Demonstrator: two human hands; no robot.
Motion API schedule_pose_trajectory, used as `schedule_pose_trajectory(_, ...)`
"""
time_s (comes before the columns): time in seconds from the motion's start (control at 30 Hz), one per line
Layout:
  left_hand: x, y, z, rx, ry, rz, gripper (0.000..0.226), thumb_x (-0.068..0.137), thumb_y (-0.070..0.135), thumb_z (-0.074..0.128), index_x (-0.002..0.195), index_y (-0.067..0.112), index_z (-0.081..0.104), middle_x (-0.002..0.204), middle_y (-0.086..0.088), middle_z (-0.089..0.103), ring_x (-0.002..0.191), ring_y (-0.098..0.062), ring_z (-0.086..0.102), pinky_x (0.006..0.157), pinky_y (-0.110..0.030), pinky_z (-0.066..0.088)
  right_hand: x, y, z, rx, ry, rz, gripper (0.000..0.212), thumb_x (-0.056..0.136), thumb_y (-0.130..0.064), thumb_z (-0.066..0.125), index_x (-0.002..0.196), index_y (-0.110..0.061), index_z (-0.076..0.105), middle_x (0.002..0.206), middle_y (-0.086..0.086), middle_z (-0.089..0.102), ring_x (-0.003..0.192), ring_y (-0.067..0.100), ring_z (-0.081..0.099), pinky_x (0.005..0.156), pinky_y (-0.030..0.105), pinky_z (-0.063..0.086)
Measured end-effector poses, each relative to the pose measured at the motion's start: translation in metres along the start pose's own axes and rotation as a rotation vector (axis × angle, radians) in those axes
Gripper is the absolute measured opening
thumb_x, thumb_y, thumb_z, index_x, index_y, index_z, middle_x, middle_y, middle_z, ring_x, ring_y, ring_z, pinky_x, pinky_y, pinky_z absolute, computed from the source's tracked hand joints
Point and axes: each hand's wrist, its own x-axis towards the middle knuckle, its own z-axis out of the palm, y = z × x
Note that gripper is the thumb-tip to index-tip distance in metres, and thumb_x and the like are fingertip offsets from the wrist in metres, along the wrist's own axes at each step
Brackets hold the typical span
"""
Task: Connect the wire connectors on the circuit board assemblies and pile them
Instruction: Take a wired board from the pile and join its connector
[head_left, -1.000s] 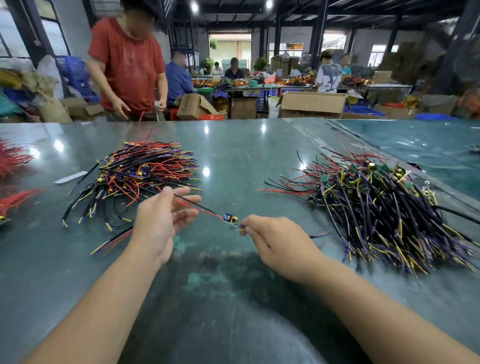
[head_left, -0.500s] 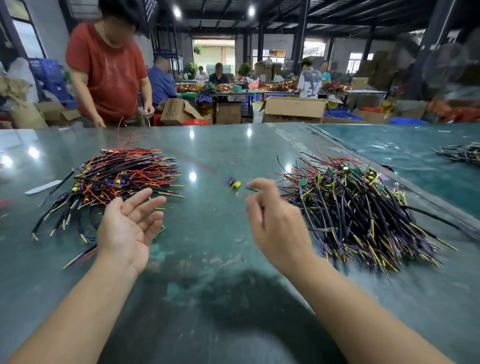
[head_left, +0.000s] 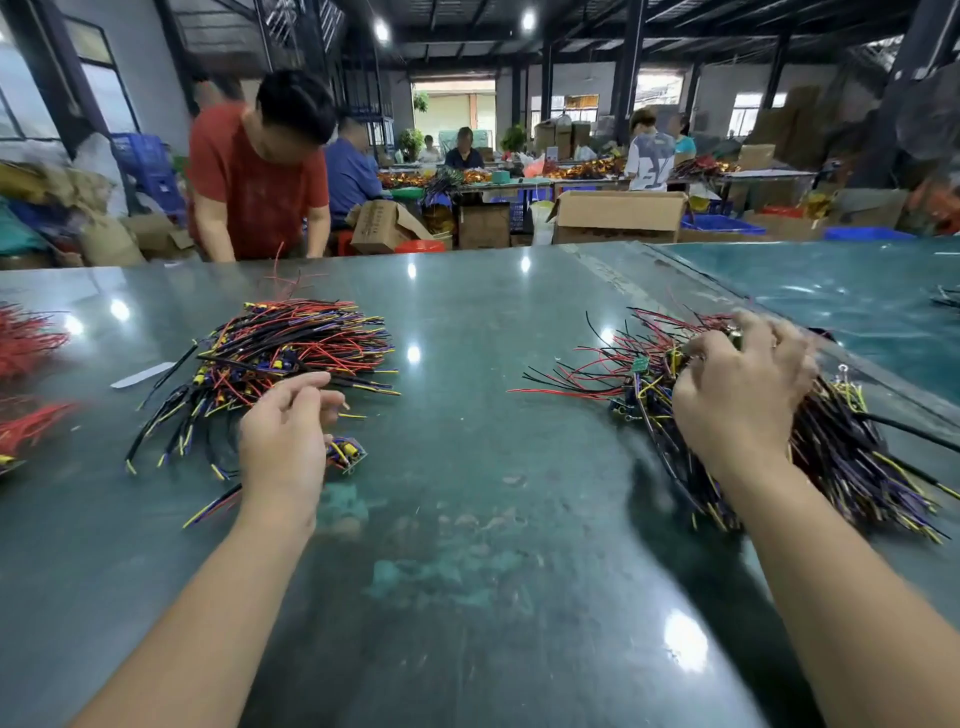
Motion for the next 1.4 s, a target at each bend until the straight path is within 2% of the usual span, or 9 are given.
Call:
schedule_pose_trajectory(0.17,0.014,-0.013,-0.019,0.715,0.005,0.137,0.029,0.083,0.008,0.053,0.100,0.025,0.069,0.099,-0.008,0.069,0.096,-0.030,0.058,0.094,-0.035,0.040,-0.030,-0.043,-0.001,0.265,-0.002,-0.319,0.017,0.077,-0.002,0.063,0.091,-0.008,0.071,0.120,0.016,0.059,0.111,0.041,0.047,0.095,0.044,0.035)
schedule_pose_trajectory(0.33,0.010,-0.020,-0.019,1.132,-0.270,0.070,0.026,0.084,0.038,0.058,0.107,0.034,0.067,0.113,-0.004,0.067,0.116,-0.031,0.050,0.099,-0.031,0.035,-0.065,-0.070,0.000,0.468,-0.304,-0.516,0.014,0.079,0.000,0.063,0.088,-0.008,0.070,0.119,0.013,0.058,0.109,0.034,0.051,0.097,0.038,0.039)
schedule_pose_trajectory(0.57,-0.006,-0.004,-0.009,0.772,-0.396,0.202,0.021,0.075,0.025,0.076,0.087,0.035,0.062,0.096,0.009,0.068,0.108,-0.022,0.056,0.097,-0.038,0.042,-0.081,-0.084,0.010,0.685,-0.617,-0.404,0.018,0.090,-0.014,0.055,0.104,-0.022,0.065,0.112,-0.011,0.057,0.104,0.007,0.053,0.086,0.011,0.035)
schedule_pose_trajectory(0.77,-0.039,0.005,0.011,0.515,-0.503,0.607,0.029,0.075,0.019,0.079,0.101,0.026,0.069,0.097,0.020,0.056,0.109,-0.010,0.047,0.096,-0.020,0.038,-0.087,-0.094,0.010,1.190,-0.932,0.028,0.034,0.090,-0.023,0.062,0.123,-0.026,0.051,0.104,-0.008,0.068,0.088,0.010,0.070,0.085,0.030,0.055)
schedule_pose_trajectory(0.9,-0.048,0.006,0.015,0.507,-0.554,0.685,0.034,0.077,0.018,0.078,0.109,0.022,0.069,0.106,0.011,0.061,0.113,-0.014,0.046,0.101,-0.022,0.036,-0.085,-0.096,0.007,1.361,-0.879,0.074,0.014,0.088,-0.005,0.063,0.092,-0.017,0.069,0.082,0.002,0.073,0.078,0.010,0.067,0.074,0.019,0.053)
schedule_pose_trajectory(1.07,-0.054,0.022,0.011,0.382,-0.353,0.893,0.018,0.084,0.024,0.062,0.094,0.011,0.071,0.092,0.008,0.065,0.090,-0.017,0.054,0.086,-0.021,0.040,-0.076,-0.093,0.006,1.481,-0.714,0.328,0.015,0.089,0.002,0.058,0.091,-0.008,0.069,0.078,0.000,0.073,0.073,0.013,0.067,0.068,0.017,0.053)
schedule_pose_trajectory(1.2,-0.061,0.024,0.004,0.249,-0.668,0.667,0.025,0.082,0.028,0.052,0.076,0.012,0.071,0.063,0.007,0.065,0.060,-0.016,0.060,0.059,-0.025,0.047,-0.070,-0.091,0.004,1.647,-0.656,0.579,0.012,0.085,0.007,0.059,0.084,-0.004,0.063,0.080,0.010,0.070,0.069,0.019,0.067,0.062,0.018,0.054)
schedule_pose_trajectory(1.3,-0.061,0.012,0.011,0.470,-0.871,0.464,0.020,0.082,0.031,0.057,0.078,0.020,0.073,0.070,0.008,0.071,0.066,-0.012,0.066,0.067,-0.028,0.052,-0.070,-0.090,0.004,1.689,-0.672,0.597,0.015,0.085,0.009,0.059,0.081,-0.006,0.063,0.077,0.008,0.070,0.069,0.019,0.066,0.063,0.018,0.054)
schedule_pose_trajectory(1.4,-0.061,-0.005,0.021,0.580,-0.815,0.380,0.017,0.089,0.021,0.062,0.101,0.021,0.073,0.094,0.013,0.073,0.082,0.005,0.064,0.078,-0.014,0.049,-0.073,-0.092,0.005,1.708,-0.705,0.596,0.015,0.084,0.009,0.058,0.083,-0.005,0.061,0.077,0.007,0.070,0.072,0.021,0.067,0.065,0.019,0.055)
